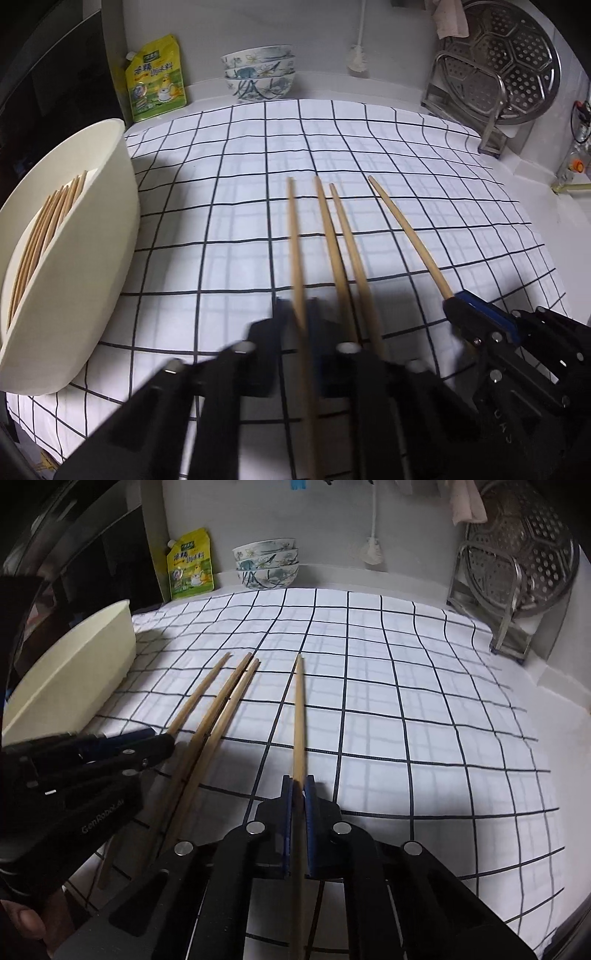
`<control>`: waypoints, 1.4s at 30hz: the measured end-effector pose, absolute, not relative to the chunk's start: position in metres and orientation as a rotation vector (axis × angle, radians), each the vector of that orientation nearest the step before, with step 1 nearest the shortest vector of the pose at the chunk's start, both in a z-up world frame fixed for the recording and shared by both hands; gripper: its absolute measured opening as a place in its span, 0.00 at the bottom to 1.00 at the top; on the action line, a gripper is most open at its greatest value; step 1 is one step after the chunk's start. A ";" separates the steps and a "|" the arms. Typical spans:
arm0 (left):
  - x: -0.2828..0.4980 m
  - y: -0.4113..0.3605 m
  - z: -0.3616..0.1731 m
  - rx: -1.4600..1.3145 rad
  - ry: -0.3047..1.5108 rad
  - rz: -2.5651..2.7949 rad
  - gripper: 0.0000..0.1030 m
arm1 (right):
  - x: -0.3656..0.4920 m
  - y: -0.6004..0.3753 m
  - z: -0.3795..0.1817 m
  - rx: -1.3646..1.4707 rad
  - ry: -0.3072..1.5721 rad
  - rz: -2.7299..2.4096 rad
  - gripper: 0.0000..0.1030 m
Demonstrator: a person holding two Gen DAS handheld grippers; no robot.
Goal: Organize utensils
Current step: 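Close the right tool on one chopstick while the left tool grasps another, then carry the chopstick in the right tool into the basin while the left tool carries its own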
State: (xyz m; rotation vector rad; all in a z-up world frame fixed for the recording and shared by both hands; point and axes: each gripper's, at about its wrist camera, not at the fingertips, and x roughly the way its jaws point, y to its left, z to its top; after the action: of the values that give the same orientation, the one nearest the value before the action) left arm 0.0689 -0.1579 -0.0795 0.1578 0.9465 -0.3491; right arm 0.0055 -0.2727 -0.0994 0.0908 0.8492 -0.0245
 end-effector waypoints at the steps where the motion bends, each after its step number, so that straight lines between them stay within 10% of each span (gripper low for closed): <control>1: 0.069 -0.157 -0.079 0.148 0.951 -0.356 0.07 | 0.005 -0.275 -0.099 0.110 0.848 -0.019 0.06; 28: 0.071 -0.022 0.048 -0.017 0.700 -0.311 0.07 | 0.027 -0.195 -0.003 0.237 0.670 0.171 0.06; 42: 0.120 0.101 0.021 -0.082 0.755 -0.100 0.07 | 0.123 -0.060 -0.008 0.134 0.794 0.356 0.06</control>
State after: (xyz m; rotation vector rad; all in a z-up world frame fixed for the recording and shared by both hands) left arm 0.1201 0.1012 0.0208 -0.0820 0.7553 -0.0999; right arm 0.1232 -0.0598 -0.0079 0.1337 0.7937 0.3558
